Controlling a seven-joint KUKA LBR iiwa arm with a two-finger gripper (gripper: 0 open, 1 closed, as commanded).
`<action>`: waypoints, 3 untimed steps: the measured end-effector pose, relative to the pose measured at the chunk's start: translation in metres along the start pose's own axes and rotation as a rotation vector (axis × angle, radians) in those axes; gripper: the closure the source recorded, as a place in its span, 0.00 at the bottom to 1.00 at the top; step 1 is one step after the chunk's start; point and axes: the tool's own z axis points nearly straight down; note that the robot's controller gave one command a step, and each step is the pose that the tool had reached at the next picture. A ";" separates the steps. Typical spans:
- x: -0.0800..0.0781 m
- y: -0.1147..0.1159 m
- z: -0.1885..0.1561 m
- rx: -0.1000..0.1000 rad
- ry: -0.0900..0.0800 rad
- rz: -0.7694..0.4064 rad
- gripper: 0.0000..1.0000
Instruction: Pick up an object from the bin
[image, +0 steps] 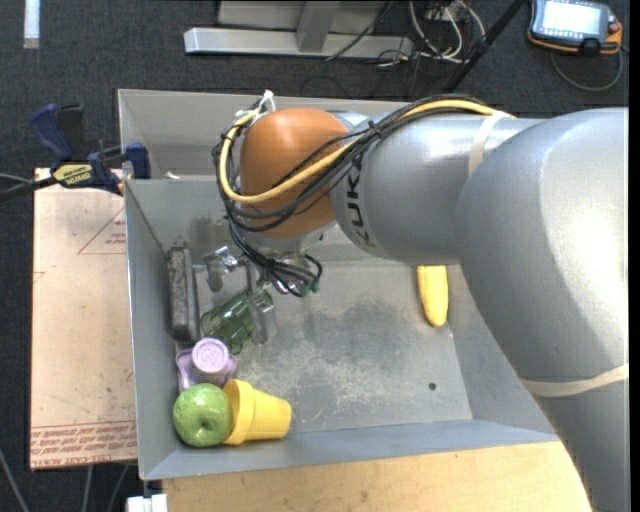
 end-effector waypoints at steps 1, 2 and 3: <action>0.004 0.000 -0.027 0.002 -0.012 0.176 0.00; 0.001 -0.008 0.022 0.000 -0.010 0.177 0.00; 0.007 -0.005 0.034 0.000 -0.015 0.264 1.00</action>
Offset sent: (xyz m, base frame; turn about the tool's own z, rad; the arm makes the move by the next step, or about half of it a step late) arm 0.0031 -0.0111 -0.0350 0.1755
